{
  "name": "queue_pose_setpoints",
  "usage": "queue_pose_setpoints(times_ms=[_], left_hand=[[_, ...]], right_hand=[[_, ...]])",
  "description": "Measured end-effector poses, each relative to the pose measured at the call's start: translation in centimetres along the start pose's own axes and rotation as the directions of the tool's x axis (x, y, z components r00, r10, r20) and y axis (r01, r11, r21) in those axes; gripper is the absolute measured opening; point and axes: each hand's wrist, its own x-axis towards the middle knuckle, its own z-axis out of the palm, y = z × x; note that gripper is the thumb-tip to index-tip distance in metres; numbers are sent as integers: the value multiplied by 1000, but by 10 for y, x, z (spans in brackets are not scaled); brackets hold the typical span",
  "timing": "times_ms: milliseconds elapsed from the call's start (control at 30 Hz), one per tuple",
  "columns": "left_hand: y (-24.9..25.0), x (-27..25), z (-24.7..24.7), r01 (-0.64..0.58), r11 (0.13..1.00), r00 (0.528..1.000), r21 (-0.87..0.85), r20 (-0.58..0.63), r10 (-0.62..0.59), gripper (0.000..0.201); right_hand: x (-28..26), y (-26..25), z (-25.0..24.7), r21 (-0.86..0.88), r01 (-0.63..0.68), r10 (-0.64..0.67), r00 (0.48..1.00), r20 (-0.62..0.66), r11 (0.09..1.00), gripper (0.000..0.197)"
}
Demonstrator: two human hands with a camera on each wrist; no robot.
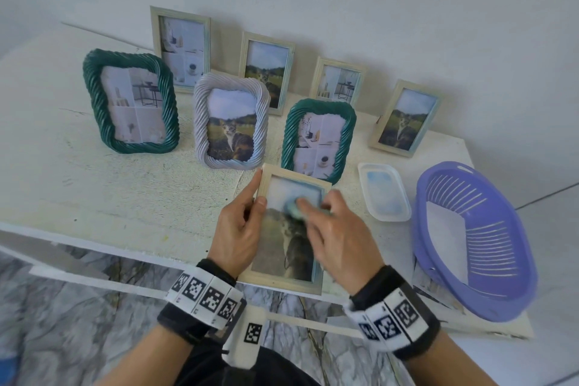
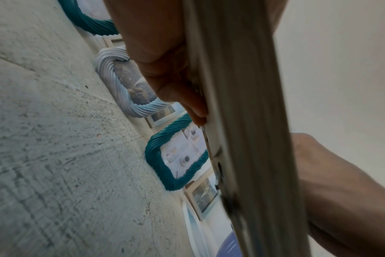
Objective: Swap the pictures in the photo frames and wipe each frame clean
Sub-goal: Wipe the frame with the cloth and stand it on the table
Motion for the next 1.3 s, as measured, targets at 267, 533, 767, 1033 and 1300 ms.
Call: queue_pose_setpoints(times_ms=[267, 533, 767, 1033, 1300], left_hand=[[5, 6, -1, 53, 998, 999, -41, 14, -52, 51], [7, 3, 6, 37, 998, 999, -49, 39, -35, 50], [5, 7, 3, 63, 997, 998, -46, -3, -64, 51], [5, -1, 9, 94, 994, 995, -56, 37, -92, 52], [4, -1, 6, 92, 996, 995, -15, -37, -92, 44]], right_hand=[[-16, -17, -1, 139, 8, -3, 999, -33, 990, 22], [12, 7, -10, 29, -129, 132, 979, -154, 991, 17], [-3, -15, 0, 204, 34, -28, 999, -31, 978, 26], [15, 4, -3, 138, 4, 5, 998, -68, 990, 23], [-30, -4, 1, 232, -30, 23, 999, 33, 972, 29]])
